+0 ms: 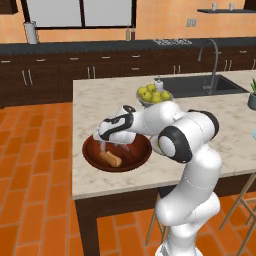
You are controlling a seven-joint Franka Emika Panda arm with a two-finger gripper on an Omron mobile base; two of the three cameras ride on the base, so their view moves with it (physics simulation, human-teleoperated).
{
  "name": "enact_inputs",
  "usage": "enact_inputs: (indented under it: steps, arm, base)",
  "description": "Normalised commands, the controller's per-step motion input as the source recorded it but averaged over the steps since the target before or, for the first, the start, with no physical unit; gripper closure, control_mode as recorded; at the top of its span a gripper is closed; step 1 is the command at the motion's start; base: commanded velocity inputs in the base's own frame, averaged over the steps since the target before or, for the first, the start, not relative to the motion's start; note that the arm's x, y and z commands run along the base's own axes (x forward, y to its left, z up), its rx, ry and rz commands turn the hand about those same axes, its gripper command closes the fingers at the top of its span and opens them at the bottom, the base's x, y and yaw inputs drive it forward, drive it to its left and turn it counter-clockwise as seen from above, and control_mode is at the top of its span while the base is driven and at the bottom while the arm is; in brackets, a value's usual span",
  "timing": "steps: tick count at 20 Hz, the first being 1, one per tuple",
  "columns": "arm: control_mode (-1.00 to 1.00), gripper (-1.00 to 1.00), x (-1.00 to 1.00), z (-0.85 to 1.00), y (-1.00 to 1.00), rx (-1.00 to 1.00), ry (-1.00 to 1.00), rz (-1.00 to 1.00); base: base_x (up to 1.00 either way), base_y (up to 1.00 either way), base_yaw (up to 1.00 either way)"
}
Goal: Place one bun and one sausage from the bowl on each plate.
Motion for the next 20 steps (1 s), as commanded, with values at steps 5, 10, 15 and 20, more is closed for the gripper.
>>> enact_inputs:
  steps: [5,10,15,20]
  arm:
    - [-1.0,-1.0,0.27,-0.19,0.12,0.0,-0.06,0.0]
    - [-1.0,-1.0,0.09,-0.29,0.0,0.04,-0.04,0.02]
    - [-1.0,-1.0,0.13,-0.27,0.0,0.02,-0.01,0.0]
    - [-1.0,1.0,0.01,-0.14,0.12,0.0,0.0,0.0]
  base:
    - [0.0,0.0,0.0]
    - [0.0,0.0,0.0]
    - [0.0,0.0,0.0]
    - [0.0,0.0,0.0]
